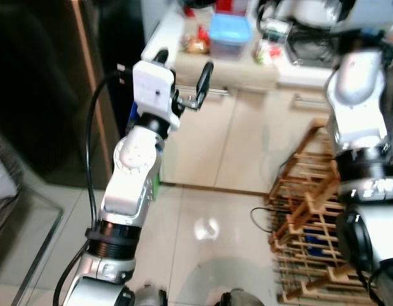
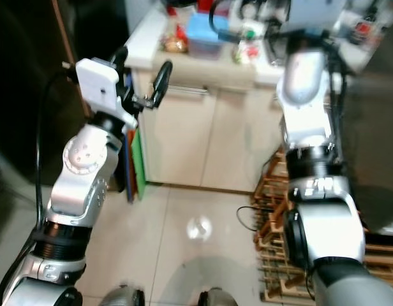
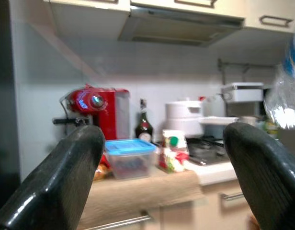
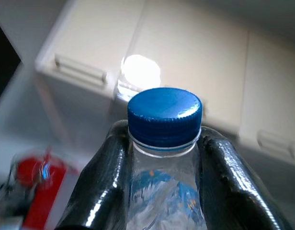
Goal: Restocking fridge
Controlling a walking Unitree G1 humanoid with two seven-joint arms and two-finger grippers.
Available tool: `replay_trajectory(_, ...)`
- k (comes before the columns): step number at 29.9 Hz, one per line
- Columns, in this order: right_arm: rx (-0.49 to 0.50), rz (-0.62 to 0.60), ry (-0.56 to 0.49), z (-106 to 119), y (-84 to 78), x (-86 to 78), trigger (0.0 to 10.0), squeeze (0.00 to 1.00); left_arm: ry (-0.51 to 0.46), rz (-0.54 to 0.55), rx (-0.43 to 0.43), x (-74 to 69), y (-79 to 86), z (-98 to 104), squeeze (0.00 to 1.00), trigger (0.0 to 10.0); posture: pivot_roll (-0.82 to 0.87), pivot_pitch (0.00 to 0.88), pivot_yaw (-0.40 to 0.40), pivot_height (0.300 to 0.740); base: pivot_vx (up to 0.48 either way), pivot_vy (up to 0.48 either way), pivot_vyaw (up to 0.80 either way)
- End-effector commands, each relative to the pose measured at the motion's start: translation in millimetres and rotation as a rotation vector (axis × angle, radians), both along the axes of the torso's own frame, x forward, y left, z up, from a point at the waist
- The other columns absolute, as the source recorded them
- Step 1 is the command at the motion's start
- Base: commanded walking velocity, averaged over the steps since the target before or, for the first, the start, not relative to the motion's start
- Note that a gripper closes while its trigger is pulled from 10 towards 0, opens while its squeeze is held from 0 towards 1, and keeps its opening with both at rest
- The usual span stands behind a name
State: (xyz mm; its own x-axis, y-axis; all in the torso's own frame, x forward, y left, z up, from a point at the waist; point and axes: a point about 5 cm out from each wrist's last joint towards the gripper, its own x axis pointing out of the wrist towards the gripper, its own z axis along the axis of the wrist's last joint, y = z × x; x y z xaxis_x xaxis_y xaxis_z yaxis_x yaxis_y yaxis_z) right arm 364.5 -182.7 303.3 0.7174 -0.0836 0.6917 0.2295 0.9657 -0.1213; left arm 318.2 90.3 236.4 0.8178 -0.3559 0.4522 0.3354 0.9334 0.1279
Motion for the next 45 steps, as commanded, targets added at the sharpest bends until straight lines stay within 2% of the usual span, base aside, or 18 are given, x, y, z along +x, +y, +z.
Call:
replay_trajectory(1,0.106,0.118,0.240,-39.1,1.2,3.8,0.0,0.00,0.014,0.002,-0.036,-1.2,1.6,1.2,0.00,10.0,-0.07,0.000,-0.048,0.740,0.000,0.000,0.00)
replay_trajectory(2,0.153,0.156,0.379,-65.7,2.0,4.7,0.0,0.00,0.037,0.007,-0.055,-1.7,3.0,-2.2,0.00,10.0,-0.08,0.000,-0.045,0.740,0.000,0.000,0.00)
replay_trajectory(3,0.182,0.179,0.461,-81.5,2.6,4.0,0.0,0.00,0.051,0.010,-0.066,-2.1,4.0,-4.4,0.00,10.0,-0.08,0.000,-0.044,0.740,0.000,0.000,0.00)
replay_trajectory(4,0.182,0.179,0.461,-81.5,2.6,4.0,0.0,0.00,0.051,0.010,-0.066,-2.1,4.0,-4.4,0.00,10.0,-0.08,0.000,-0.044,0.740,0.000,0.000,0.00)
replay_trajectory(6,0.203,0.238,0.701,-130.9,4.0,-7.2,0.0,0.00,0.110,0.030,-0.102,-4.9,10.1,-15.8,0.00,10.0,-0.08,0.000,-0.040,0.740,0.000,0.000,0.00)
replay_trajectory(7,0.198,0.258,0.772,-146.3,4.5,-14.3,0.0,0.00,0.135,0.037,-0.112,-6.8,12.8,-21.1,0.00,10.0,-0.09,0.000,-0.039,0.740,0.000,0.000,0.00)
replay_trajectory(8,0.162,0.266,0.830,-160.7,4.5,-22.8,0.0,0.00,0.163,0.038,-0.115,-9.8,15.2,-28.0,0.00,10.0,-0.09,0.000,-0.038,0.740,0.000,0.000,0.00)
replay_trajectory(9,0.162,0.266,0.830,-160.7,4.5,-22.8,0.0,0.00,0.163,0.038,-0.115,-9.8,15.2,-28.0,0.00,10.0,-0.09,0.000,-0.038,0.740,0.000,0.000,0.00)
replay_trajectory(10,0.115,0.272,0.872,-170.8,4.5,-29.8,0.0,0.00,0.185,0.037,-0.113,-13.1,16.8,-34.2,0.00,10.0,-0.09,0.000,-0.038,0.740,0.000,0.000,0.00)
replay_trajectory(12,0.088,0.256,0.900,-178.7,0.2,-37.1,0.0,0.00,0.229,0.031,-0.130,-17.8,18.2,-45.0,0.00,10.0,-0.09,0.000,-0.037,0.740,0.000,-0.330,0.00)
replay_trajectory(13,0.086,0.244,0.901,-177.0,-2.8,-38.9,0.0,0.00,0.258,0.027,-0.133,-19.5,17.5,-51.8,0.00,10.0,-0.11,0.000,-0.033,0.740,0.000,-0.480,0.00)
replay_trajectory(18,0.068,0.251,0.894,-169.1,-1.6,-40.2,0.0,0.00,0.260,-0.008,-0.120,-21.7,12.1,-52.9,0.00,10.0,-0.11,0.000,-0.032,0.740,0.000,-0.480,0.00)
replay_trajectory(22,0.060,0.270,0.883,-166.1,3.3,-43.5,0.0,0.00,0.280,-0.016,-0.126,-23.2,12.5,-54.8,0.00,10.0,-0.11,0.000,-0.027,0.740,0.000,0.000,0.00)
replay_trajectory(25,0.074,0.276,0.861,-165.8,5.6,-45.8,0.0,0.00,0.251,-0.022,-0.068,-24.0,12.9,-52.7,0.00,10.0,-0.10,0.009,-0.026,0.740,0.000,0.000,-0.34)
replay_trajectory(31,0.072,0.282,0.853,-166.4,9.2,-49.8,0.0,0.00,0.264,-0.082,-0.064,-23.5,11.9,-52.5,0.00,10.0,-0.10,0.016,-0.022,0.728,0.000,0.075,-0.49)
replay_trajectory(37,0.070,0.204,0.834,-166.0,-4.5,-52.0,0.0,0.00,0.266,-0.082,-0.039,-21.6,9.6,-54.3,0.00,10.0,-0.11,0.020,-0.025,0.724,0.000,0.229,-0.49)
replay_trajectory(43,0.112,0.085,0.797,-164.2,-24.8,-54.6,0.0,0.00,0.280,-0.034,-0.072,-12.6,14.6,-55.2,0.00,10.0,-0.12,0.021,-0.028,0.724,0.000,0.000,-0.56)
replay_trajectory(45,0.115,0.076,0.790,-163.5,-26.5,-54.7,0.0,0.00,0.285,-0.027,-0.079,-11.3,15.8,-55.5,0.00,10.0,-0.12,0.022,-0.026,0.724,0.000,0.000,-0.58)
